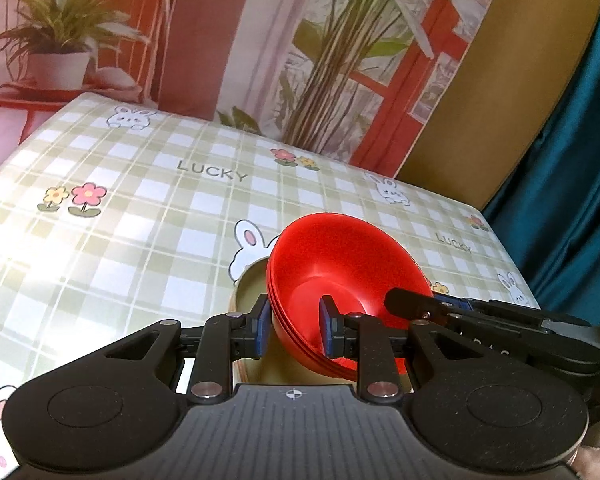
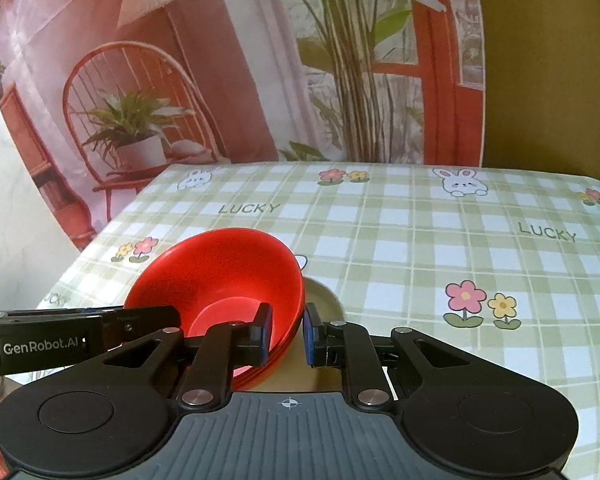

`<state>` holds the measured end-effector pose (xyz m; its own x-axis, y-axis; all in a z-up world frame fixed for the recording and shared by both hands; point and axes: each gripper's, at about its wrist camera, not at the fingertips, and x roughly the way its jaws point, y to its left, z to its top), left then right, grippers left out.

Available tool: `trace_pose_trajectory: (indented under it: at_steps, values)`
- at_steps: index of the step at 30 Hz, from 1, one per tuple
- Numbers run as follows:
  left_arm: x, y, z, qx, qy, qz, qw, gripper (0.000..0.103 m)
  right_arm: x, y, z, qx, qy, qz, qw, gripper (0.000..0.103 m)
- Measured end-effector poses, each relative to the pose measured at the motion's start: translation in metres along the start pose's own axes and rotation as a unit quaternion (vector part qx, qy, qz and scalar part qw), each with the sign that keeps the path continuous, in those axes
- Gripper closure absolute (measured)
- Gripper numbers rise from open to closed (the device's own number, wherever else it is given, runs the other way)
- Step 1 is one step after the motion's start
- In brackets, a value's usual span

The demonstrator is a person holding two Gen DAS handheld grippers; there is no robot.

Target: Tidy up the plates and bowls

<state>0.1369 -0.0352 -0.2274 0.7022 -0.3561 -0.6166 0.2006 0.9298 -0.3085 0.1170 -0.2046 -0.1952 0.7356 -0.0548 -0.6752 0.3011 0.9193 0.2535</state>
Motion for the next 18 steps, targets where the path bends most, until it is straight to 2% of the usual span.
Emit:
trace_pose_trajectory:
  at_steps: [12,18]
  values:
    - [0.010,0.006,-0.003,-0.009,0.003,0.013,0.9999,0.077,0.015,0.005,-0.007,-0.016,0.013,-0.006,1.000,0.087]
    - [0.016,0.009,-0.006,-0.010,0.005,0.032,0.9994,0.077,0.022,0.007,-0.011,-0.026,0.019,-0.007,0.999,0.087]
